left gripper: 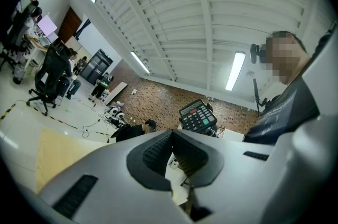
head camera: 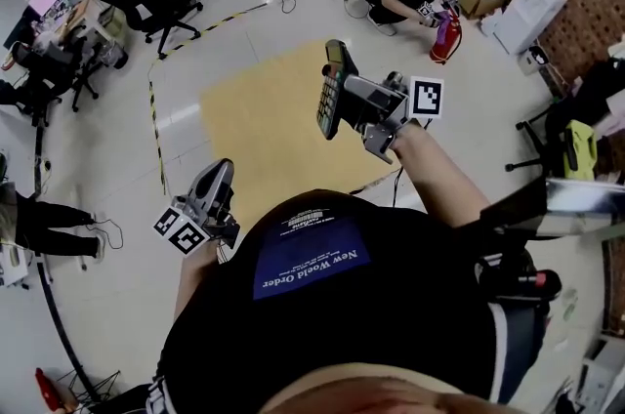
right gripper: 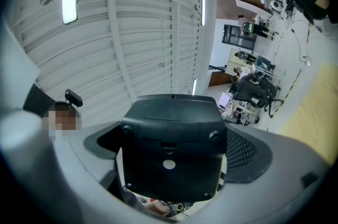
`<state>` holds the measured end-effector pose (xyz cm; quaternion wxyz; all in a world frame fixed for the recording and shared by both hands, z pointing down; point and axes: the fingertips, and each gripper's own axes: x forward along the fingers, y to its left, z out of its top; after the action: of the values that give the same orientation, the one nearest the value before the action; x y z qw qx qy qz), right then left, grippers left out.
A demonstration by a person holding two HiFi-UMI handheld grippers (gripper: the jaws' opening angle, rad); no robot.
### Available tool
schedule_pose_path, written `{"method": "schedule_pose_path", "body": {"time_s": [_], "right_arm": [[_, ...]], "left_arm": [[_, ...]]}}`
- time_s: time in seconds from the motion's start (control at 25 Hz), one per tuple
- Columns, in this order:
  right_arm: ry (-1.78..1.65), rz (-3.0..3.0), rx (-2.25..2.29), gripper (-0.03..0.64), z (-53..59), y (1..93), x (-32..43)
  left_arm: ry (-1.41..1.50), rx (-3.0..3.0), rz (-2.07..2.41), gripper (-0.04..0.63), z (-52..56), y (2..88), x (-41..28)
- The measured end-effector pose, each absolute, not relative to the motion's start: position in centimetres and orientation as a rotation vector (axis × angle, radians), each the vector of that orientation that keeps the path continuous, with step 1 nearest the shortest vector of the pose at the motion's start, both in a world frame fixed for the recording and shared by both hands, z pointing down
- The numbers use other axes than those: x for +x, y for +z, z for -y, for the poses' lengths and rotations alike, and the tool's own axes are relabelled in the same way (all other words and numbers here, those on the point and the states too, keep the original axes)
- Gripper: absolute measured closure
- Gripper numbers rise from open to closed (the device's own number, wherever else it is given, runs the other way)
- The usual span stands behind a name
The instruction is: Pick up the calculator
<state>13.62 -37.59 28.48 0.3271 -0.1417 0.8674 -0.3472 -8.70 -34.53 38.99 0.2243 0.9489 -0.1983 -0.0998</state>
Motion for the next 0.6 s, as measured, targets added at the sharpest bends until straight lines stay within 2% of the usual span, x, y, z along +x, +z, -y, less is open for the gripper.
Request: {"method": "schedule_pose_path", "body": {"time_s": [0.6], "right_arm": [[-0.914, -2.281, -0.362, 0.048, 37.42, 27.95, 13.37]], "left_arm": [[-0.272, 2.612, 0.554, 0.589, 34.22, 38.65, -8.61]]}}
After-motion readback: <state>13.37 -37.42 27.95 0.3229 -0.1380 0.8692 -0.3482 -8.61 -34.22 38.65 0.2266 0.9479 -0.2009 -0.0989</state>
